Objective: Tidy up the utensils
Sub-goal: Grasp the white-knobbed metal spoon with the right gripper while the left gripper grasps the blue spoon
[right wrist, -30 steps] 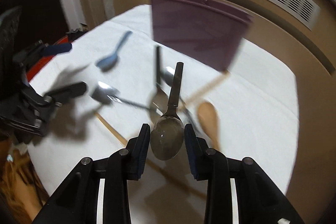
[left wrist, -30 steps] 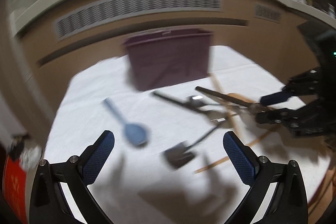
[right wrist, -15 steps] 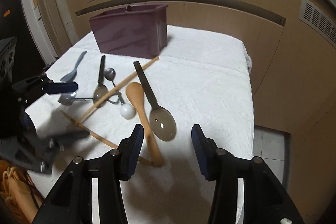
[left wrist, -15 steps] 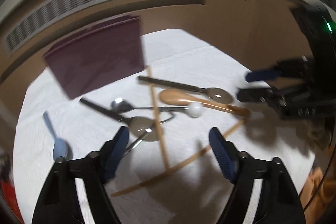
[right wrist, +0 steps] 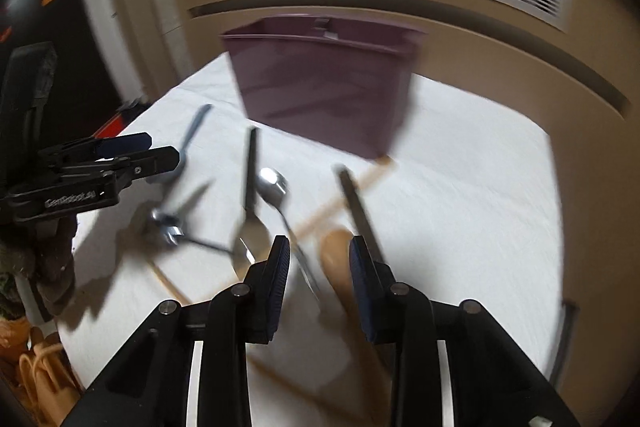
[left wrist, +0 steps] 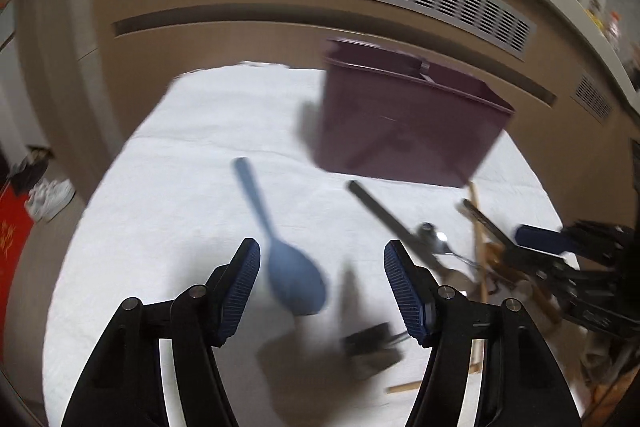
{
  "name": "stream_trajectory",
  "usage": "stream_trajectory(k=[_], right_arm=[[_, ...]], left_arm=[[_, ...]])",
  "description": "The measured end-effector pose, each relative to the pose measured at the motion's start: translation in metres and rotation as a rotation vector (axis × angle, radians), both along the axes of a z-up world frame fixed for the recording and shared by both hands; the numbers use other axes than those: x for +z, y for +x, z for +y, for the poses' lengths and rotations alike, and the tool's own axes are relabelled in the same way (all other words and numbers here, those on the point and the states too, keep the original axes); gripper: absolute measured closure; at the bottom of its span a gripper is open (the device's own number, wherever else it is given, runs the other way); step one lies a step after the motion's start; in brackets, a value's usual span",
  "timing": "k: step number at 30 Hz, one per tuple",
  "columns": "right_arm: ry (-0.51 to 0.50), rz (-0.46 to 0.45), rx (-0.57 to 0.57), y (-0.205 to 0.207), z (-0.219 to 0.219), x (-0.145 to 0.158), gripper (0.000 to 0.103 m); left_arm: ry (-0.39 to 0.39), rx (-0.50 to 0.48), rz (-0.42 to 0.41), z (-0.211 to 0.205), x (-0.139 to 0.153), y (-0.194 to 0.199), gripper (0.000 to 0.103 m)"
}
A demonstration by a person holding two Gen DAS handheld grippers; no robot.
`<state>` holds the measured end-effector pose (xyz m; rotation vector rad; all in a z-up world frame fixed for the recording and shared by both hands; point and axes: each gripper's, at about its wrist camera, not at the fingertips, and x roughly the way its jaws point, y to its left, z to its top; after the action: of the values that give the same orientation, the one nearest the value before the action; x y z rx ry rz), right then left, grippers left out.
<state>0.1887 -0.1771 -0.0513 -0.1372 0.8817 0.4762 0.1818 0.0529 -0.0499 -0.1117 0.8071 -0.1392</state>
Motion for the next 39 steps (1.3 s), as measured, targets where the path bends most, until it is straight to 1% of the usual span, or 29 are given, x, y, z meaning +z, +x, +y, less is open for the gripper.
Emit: stream_trajectory(k=[2, 5, 8, 11, 13, 15, 17, 21, 23, 24, 26, 29, 31, 35, 36, 37, 38, 39], right_arm=[[-0.022, 0.018, 0.065, 0.018, 0.025, -0.004, 0.079], [-0.077, 0.050, 0.136, 0.036, 0.057, -0.019, 0.079], [-0.098, 0.067, 0.171, 0.042, 0.070, -0.029, 0.079], [-0.108, 0.058, 0.170, 0.049, 0.078, -0.030, 0.079], [-0.121, 0.055, 0.161, 0.054, 0.081, -0.031, 0.077], [-0.135, 0.065, 0.145, 0.057, 0.081, -0.030, 0.069], [-0.129, 0.072, 0.145, 0.057, 0.077, -0.031, 0.069], [-0.056, 0.119, 0.127, 0.061, 0.062, -0.032, 0.069], [-0.088, 0.103, 0.088, 0.063, 0.057, -0.030, 0.070], [-0.131, 0.088, 0.086, 0.060, 0.057, -0.033, 0.070], [-0.156, 0.048, 0.106, 0.052, 0.055, -0.033, 0.070], [-0.152, 0.044, 0.141, 0.047, 0.058, -0.033, 0.070], [-0.163, 0.020, 0.148, 0.049, 0.065, -0.033, 0.070], [-0.136, 0.040, 0.167, 0.063, 0.074, -0.035, 0.069], [-0.143, 0.043, 0.166, 0.064, 0.076, -0.035, 0.070], [-0.157, 0.041, 0.167, 0.062, 0.078, -0.035, 0.074], [-0.162, 0.037, 0.175, 0.060, 0.080, -0.034, 0.080], [-0.175, 0.024, 0.181, 0.056, 0.082, -0.034, 0.080]], left_arm=[[-0.006, 0.015, 0.002, 0.013, -0.001, -0.003, 0.038], [-0.011, 0.024, 0.012, 0.031, -0.006, -0.008, 0.038], [-0.024, 0.022, 0.018, 0.042, -0.012, -0.010, 0.038], [-0.053, 0.017, 0.033, 0.046, -0.020, -0.006, 0.038], [-0.068, 0.017, 0.048, 0.046, -0.024, -0.004, 0.038], [-0.076, 0.012, 0.057, 0.047, -0.028, -0.005, 0.037], [-0.082, 0.009, 0.065, 0.047, -0.030, -0.005, 0.037], [-0.088, 0.007, 0.072, 0.046, -0.031, -0.005, 0.037], [-0.086, -0.001, 0.066, 0.046, -0.029, -0.007, 0.034], [-0.084, -0.002, 0.064, 0.046, -0.029, -0.007, 0.032], [-0.086, -0.002, 0.062, 0.045, -0.029, -0.007, 0.030], [-0.093, -0.010, 0.068, 0.040, -0.031, -0.003, 0.030], [-0.095, -0.013, 0.071, 0.038, -0.032, -0.002, 0.030], [-0.088, -0.012, 0.071, 0.040, -0.032, -0.005, 0.030], [-0.088, -0.010, 0.069, 0.042, -0.032, -0.006, 0.030], [-0.088, -0.010, 0.067, 0.044, -0.031, -0.007, 0.030], [-0.088, -0.015, 0.066, 0.044, -0.031, -0.008, 0.030], [-0.090, -0.025, 0.062, 0.044, -0.030, -0.009, 0.030]])
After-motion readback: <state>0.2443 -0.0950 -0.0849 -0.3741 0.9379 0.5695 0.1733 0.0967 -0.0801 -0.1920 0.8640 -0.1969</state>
